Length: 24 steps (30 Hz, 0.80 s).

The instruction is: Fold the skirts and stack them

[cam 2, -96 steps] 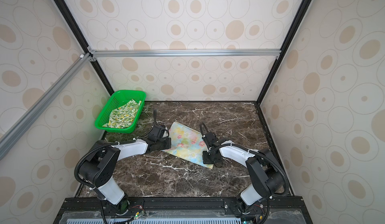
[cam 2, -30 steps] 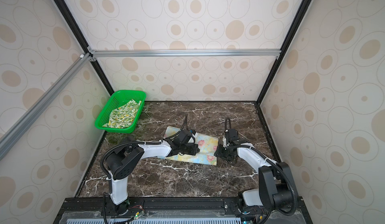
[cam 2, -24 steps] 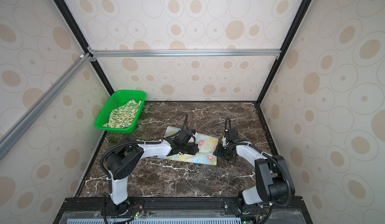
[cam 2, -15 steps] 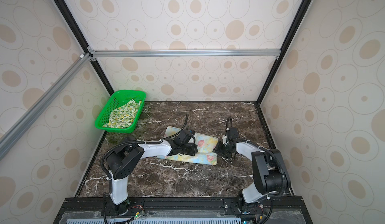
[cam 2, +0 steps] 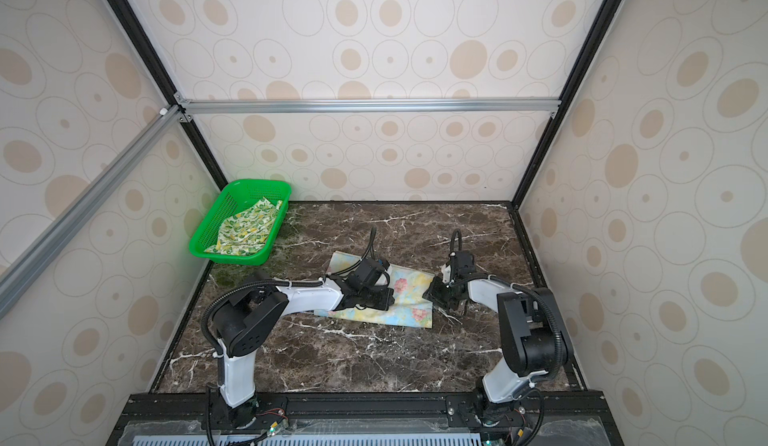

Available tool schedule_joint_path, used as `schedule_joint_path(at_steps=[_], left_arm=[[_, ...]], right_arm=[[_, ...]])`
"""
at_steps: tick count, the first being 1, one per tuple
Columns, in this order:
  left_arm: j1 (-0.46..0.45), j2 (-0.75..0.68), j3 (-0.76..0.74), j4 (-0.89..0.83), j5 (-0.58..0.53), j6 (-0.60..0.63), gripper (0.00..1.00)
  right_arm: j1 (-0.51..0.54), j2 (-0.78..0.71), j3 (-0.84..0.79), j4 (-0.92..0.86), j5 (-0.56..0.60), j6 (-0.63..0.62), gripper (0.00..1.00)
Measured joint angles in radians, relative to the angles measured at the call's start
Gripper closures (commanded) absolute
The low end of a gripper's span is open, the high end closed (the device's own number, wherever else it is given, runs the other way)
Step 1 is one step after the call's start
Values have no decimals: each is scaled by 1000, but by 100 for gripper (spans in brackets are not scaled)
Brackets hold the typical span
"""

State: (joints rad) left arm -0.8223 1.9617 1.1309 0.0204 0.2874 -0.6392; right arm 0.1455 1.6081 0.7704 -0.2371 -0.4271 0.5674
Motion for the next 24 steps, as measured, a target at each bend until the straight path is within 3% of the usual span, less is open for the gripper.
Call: schedule_joint_path(at_steps=[6, 14, 19, 24], left_arm=[[0, 0, 0, 1, 1, 0, 100], [0, 11, 10, 8, 3, -1, 100], [0, 12, 14, 6, 2, 0, 100], [8, 10, 22, -15, -16, 14, 100]], right_arm=[[4, 3, 8, -6, 10, 0, 65], [38, 56, 35, 37, 34, 28, 100], [45, 53, 39, 37, 46, 30, 100], [50, 19, 60, -79, 93, 3, 100]])
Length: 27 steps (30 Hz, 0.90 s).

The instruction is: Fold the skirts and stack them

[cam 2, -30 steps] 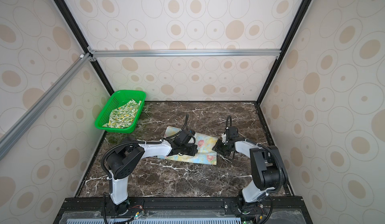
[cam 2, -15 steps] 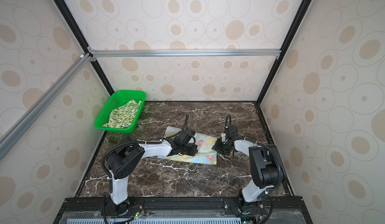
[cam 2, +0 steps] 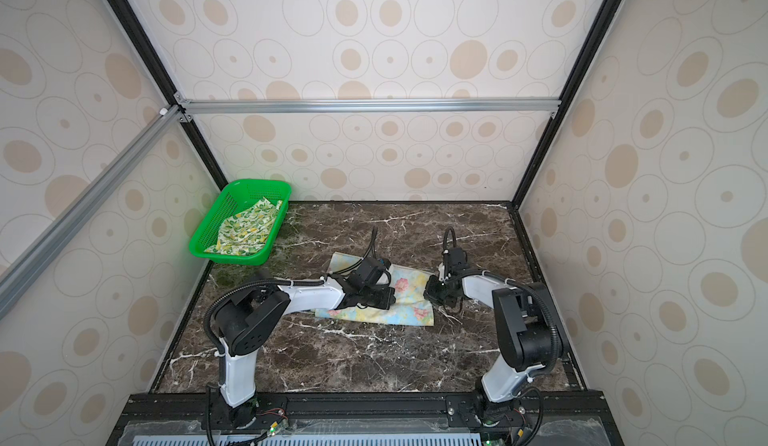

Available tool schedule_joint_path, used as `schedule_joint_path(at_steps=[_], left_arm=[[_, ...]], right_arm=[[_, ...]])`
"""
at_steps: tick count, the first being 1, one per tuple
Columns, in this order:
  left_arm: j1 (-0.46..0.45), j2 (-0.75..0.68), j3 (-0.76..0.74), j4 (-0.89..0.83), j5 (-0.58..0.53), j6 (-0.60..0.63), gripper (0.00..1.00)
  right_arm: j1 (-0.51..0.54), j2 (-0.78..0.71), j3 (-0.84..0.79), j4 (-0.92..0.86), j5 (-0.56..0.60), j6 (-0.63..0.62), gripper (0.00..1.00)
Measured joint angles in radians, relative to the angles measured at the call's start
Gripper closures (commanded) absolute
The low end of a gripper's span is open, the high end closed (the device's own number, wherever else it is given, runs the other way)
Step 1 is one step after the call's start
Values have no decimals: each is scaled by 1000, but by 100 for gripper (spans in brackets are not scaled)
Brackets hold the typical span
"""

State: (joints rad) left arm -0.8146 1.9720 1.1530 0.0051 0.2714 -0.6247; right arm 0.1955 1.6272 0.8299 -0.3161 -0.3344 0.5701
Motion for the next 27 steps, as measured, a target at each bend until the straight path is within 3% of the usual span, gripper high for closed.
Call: schedule_joint_path(at_steps=[5, 15, 27], left_arm=[[34, -47, -11, -50, -45, 42, 100], [193, -137, -61, -69, -104, 106, 100], [211, -146, -202, 27, -65, 99, 100]], right_arm=[[2, -64, 62, -152, 45, -40, 100], [2, -150, 128, -350, 103, -95, 100], [2, -180, 263, -555, 182, -168, 100]])
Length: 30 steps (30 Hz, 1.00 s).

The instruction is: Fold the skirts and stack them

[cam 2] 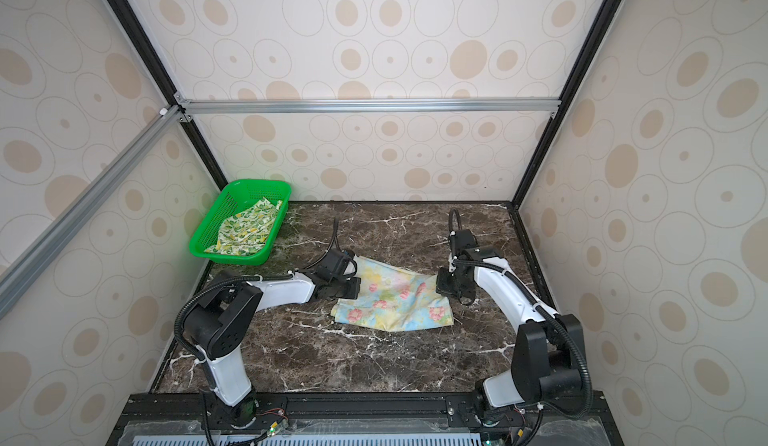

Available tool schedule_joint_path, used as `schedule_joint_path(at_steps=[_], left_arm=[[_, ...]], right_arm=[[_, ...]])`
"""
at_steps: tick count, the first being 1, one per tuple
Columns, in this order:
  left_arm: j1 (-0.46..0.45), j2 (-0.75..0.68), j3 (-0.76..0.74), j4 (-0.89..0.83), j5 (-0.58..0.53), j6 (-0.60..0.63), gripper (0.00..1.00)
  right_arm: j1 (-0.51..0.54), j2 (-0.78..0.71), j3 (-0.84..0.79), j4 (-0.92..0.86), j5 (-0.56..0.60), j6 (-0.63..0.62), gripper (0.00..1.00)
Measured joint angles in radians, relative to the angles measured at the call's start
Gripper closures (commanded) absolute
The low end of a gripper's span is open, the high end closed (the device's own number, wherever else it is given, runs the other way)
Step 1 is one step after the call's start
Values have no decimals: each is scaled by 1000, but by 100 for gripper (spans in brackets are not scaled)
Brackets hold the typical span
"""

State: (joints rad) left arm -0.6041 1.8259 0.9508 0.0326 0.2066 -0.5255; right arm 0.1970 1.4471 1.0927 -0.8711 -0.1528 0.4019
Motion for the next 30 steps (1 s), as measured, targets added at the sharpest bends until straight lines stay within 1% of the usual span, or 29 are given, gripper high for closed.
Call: schedule_joint_path(at_steps=[5, 11, 18, 25, 30], left_arm=[[-17, -35, -92, 107, 42, -59, 100], [-86, -43, -142, 196, 54, -137, 100], [-136, -48, -176, 264, 57, -212, 100], [-188, -44, -194, 318, 56, -270, 100], [-200, -35, -206, 353, 53, -294, 100]], right_arm=[[0, 0, 47, -55, 16, -22, 100], [19, 1, 112, -109, 34, -29, 100], [96, 11, 161, -134, 48, -19, 100], [190, 30, 168, -115, 48, 35, 100], [241, 48, 171, -78, 40, 76, 100]])
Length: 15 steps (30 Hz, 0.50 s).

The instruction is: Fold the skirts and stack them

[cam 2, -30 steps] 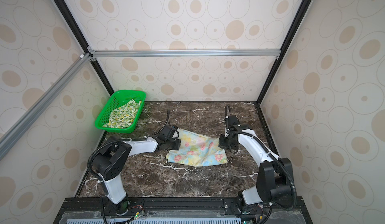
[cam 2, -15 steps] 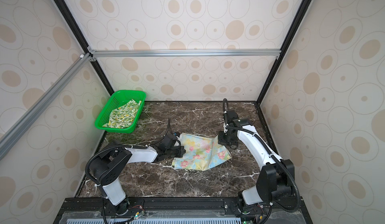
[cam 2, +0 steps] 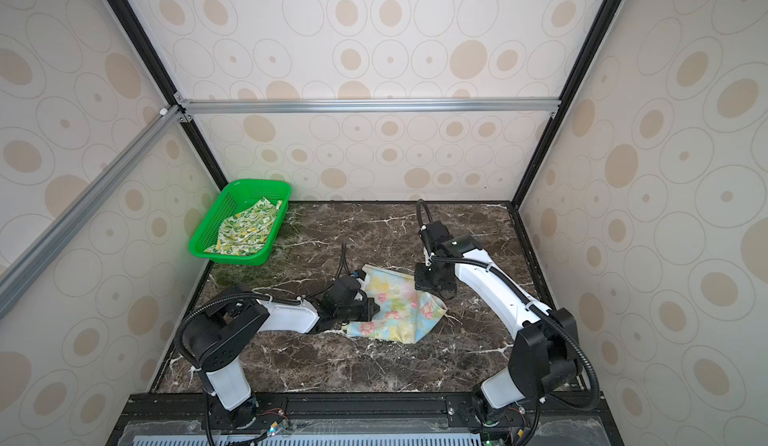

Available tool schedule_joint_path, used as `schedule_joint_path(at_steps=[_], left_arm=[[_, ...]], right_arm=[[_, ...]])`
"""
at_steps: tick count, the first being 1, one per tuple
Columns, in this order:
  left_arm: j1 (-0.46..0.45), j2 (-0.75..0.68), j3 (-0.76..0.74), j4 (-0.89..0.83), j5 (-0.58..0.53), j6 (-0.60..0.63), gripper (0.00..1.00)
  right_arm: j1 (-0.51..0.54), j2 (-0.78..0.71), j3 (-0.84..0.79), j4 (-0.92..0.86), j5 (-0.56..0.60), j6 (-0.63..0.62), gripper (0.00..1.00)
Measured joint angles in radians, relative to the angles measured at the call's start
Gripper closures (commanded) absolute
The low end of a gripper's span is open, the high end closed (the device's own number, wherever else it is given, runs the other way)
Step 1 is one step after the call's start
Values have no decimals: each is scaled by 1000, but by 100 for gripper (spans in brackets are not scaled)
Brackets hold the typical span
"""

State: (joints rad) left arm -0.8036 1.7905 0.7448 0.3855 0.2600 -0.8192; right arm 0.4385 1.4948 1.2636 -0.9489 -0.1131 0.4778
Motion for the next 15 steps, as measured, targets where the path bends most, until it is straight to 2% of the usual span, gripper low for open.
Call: schedule_joint_path(at_steps=[15], left_arm=[[-7, 6, 14, -11, -11, -10, 100]], right_arm=[[100, 51, 1, 171, -49, 145, 100]])
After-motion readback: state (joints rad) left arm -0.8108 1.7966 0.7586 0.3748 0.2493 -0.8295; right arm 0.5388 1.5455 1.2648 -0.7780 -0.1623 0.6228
